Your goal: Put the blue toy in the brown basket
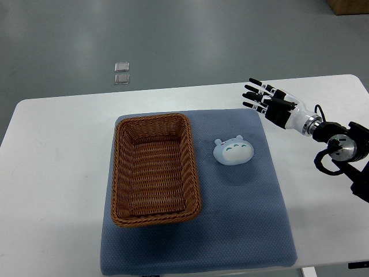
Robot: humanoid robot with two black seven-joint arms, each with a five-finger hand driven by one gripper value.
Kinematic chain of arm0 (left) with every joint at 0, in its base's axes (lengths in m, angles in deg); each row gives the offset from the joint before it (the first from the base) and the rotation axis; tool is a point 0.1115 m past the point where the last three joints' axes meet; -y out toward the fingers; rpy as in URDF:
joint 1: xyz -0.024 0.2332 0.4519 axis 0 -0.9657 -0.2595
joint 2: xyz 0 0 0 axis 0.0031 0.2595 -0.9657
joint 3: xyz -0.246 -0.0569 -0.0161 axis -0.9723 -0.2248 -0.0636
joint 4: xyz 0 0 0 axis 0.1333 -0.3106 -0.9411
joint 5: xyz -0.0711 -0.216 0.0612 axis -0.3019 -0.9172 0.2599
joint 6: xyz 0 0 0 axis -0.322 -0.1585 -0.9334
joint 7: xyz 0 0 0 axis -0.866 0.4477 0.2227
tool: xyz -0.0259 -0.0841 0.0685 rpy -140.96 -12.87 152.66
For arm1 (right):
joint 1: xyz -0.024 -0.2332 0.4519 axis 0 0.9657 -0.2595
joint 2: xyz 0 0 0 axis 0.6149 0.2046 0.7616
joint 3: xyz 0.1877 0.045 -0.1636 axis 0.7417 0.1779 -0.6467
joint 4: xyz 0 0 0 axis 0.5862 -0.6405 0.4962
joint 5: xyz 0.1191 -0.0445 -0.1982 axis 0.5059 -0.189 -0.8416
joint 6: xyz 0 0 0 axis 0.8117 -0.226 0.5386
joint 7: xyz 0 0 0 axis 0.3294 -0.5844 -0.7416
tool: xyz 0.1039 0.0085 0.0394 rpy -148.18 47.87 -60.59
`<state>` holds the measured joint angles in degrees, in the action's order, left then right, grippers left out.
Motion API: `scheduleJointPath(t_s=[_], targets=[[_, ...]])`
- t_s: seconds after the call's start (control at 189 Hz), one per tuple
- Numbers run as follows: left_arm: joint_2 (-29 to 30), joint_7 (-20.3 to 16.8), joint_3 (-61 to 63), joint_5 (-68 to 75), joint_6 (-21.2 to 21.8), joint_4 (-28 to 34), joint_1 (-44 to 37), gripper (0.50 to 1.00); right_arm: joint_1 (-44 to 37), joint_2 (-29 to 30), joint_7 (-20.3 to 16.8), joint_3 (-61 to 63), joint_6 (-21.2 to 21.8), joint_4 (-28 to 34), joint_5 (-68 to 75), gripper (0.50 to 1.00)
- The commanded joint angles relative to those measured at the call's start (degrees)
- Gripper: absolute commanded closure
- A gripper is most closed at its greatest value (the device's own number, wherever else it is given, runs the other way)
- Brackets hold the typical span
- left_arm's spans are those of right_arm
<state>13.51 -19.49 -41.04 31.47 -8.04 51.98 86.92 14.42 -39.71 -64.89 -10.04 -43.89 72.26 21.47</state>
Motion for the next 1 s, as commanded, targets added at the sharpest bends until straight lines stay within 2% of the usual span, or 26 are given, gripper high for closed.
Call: scheduleJointPath(t_s=[0.0,0.475,0.787,0.993], targets=[[0.0,0.0,0.0,0.0,0.1,0.0,0.0,0.5,0.0,0.2,0.0,0.1,-0.1,0.1,0.0,0.583],[0.0,0.0,0.2,0.0,0.3,0.7,0.1,0.5,-0.9,-0.3,-0.1,-0.3,0.7,0.6,-1.3,0.583],[0.0,0.0,0.3,0.0,0.3,0.6,0.1,0.5,-2.0,-3.7,0.3,-0.4,5.6,4.7,-31.9,0.583],[0.0,0.0,0.3,0.0,0.3,0.5,0.1,0.5,-3.1,-7.3,2.5,-0.5,9.2,9.0,-47.9,0.583]])
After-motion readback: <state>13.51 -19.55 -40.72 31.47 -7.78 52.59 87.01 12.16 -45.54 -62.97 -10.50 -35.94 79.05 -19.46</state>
